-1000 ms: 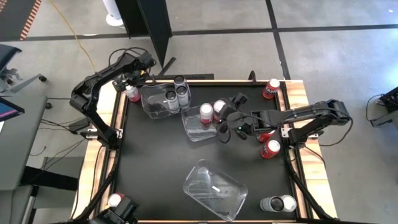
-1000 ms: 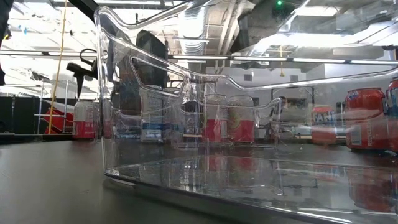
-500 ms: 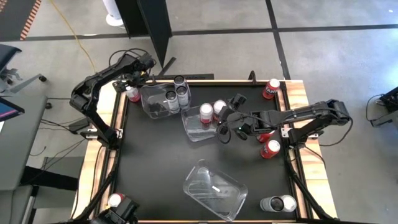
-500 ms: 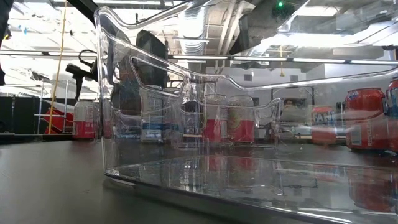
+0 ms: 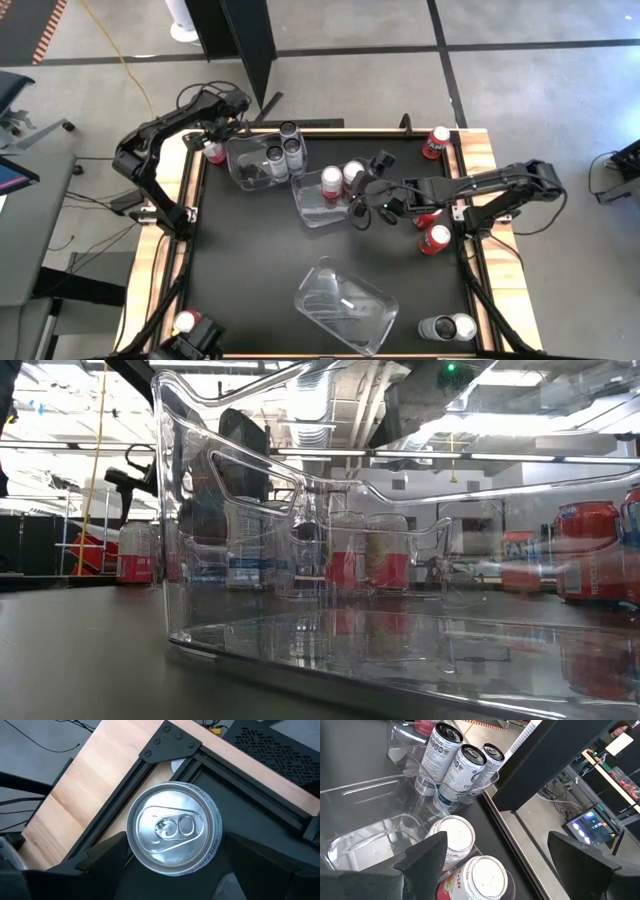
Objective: Sort soda cans
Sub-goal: Put the top left pink-white soda can in the middle transparent bin
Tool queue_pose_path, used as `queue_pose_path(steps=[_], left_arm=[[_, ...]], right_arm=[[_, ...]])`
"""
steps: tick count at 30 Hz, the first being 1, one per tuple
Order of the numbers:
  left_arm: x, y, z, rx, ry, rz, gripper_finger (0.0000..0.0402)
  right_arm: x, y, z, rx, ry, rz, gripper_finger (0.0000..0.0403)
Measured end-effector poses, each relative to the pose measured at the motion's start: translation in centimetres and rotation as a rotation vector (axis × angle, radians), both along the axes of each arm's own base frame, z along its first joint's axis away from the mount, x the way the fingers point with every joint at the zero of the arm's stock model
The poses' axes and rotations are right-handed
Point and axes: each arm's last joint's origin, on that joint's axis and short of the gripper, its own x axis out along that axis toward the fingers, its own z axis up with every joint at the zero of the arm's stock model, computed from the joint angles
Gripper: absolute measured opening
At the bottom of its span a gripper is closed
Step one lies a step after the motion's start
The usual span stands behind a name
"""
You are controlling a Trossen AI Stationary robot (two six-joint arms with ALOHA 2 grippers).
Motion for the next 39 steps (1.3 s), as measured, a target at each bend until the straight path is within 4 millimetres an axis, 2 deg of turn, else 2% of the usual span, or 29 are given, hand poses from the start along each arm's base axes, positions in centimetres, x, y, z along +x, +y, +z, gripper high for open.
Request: queue_pose_path(steps=[13,23,39], left_arm=[[0.0,0.0,-0.1,-0.002,0.000,-0.006,0.0323],[0.0,-0.1,-1.5,0.000,-0.009,-0.013,0.0323],[0.0,0.1,-1.6,0.026,-0.015,-0.004,0.0323]], right_arm=[[0.0,0.0,0.0,0.003,-0.001,0.000,0.0361],[0.0,0.0,0.0,0.003,-0.001,0.000,0.0361],[0.0,0.0,0.0,0.005,-0.003,0.000,0.0361]])
